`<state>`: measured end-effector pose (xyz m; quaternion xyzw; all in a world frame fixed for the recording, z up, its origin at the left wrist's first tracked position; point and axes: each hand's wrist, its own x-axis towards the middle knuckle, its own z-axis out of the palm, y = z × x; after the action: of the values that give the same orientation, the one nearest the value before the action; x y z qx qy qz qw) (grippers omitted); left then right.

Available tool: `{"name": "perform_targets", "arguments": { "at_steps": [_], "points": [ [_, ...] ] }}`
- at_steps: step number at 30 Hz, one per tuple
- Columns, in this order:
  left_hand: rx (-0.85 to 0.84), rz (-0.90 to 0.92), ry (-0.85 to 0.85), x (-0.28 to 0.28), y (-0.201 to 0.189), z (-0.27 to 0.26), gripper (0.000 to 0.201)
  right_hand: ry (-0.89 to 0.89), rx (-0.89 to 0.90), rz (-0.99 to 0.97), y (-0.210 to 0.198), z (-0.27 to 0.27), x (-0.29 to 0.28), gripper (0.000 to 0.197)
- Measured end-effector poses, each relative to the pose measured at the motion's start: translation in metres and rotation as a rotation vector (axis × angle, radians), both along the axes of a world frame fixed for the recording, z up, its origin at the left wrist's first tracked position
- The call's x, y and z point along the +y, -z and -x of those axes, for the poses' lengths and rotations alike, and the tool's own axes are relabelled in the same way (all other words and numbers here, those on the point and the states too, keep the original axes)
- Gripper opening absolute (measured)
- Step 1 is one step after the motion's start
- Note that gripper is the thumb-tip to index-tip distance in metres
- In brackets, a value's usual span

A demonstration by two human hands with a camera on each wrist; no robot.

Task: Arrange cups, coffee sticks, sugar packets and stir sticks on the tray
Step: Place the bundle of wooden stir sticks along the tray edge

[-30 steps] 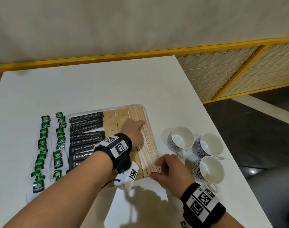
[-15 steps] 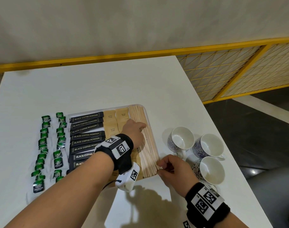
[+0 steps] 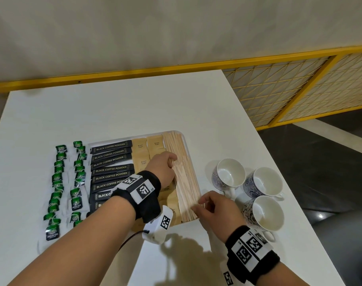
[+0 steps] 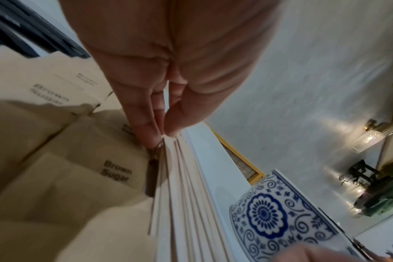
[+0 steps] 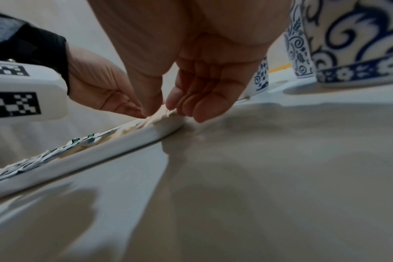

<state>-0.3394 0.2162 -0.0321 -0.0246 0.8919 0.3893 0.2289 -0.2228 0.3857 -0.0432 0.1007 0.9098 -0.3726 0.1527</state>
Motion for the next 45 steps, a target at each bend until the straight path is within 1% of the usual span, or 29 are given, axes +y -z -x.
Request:
{"name": "perform_targets", "arguments": {
  "at_steps": [6,10,12,13,16,17,18,20,23,25,27,29,34,37,41,45],
  "points": [
    [0.003,-0.066,-0.044,-0.002,-0.002,-0.003,0.047,-0.014,-0.028,-0.049,-0.002,-0.001,-0.004,0.016],
    [0.066,-0.112,-0.090,-0.033,-0.017,-0.013,0.033,-0.013,0.049,-0.047,-0.009,-0.003,-0.002,0.011],
    [0.083,-0.121,-0.089,-0.058,-0.026,-0.021,0.022,-0.074,0.075,-0.026,-0.012,-0.005,-0.005,0.005],
    [0.093,-0.098,-0.079,-0.069,-0.031,-0.025,0.019,-0.123,0.090,-0.024,-0.013,-0.004,-0.008,0.002],
    [0.132,0.047,-0.011,-0.096,-0.039,-0.046,0.014,-0.258,0.170,-0.024,-0.010,-0.005,-0.021,0.007],
    [0.142,0.101,0.017,-0.102,-0.039,-0.053,0.012,-0.298,0.223,-0.032,-0.008,-0.005,-0.027,0.009],
    [0.144,0.153,0.051,-0.108,-0.038,-0.060,0.013,-0.333,0.274,-0.050,-0.005,-0.005,-0.033,0.010],
    [0.111,0.224,0.137,-0.114,-0.029,-0.073,0.019,-0.397,0.311,-0.108,-0.001,-0.005,-0.043,0.012],
    [0.078,0.255,0.272,-0.113,-0.015,-0.087,0.043,-0.469,0.254,-0.185,0.003,-0.004,-0.055,0.016],
    [0.086,0.264,0.325,-0.108,-0.011,-0.093,0.056,-0.489,0.197,-0.215,0.002,-0.003,-0.058,0.018],
    [0.108,0.293,0.354,-0.103,-0.007,-0.095,0.062,-0.459,0.177,-0.220,0.001,-0.004,-0.059,0.017],
    [0.114,0.314,0.339,-0.099,-0.004,-0.096,0.062,-0.418,0.141,-0.209,-0.001,-0.005,-0.057,0.014],
    [0.125,0.333,0.263,-0.087,0.001,-0.099,0.053,-0.326,0.107,-0.174,-0.003,-0.011,-0.042,0.006],
    [0.115,0.335,0.201,-0.080,0.001,-0.100,0.045,-0.265,0.071,-0.120,-0.002,-0.013,-0.035,0.010],
    [0.098,0.319,0.132,-0.074,0.001,-0.097,0.045,-0.148,0.054,-0.028,0.001,-0.013,-0.027,0.016],
    [0.096,0.340,0.151,-0.068,0.000,-0.097,0.045,-0.083,0.054,0.017,0.004,-0.012,-0.023,0.014]
  ]
}}
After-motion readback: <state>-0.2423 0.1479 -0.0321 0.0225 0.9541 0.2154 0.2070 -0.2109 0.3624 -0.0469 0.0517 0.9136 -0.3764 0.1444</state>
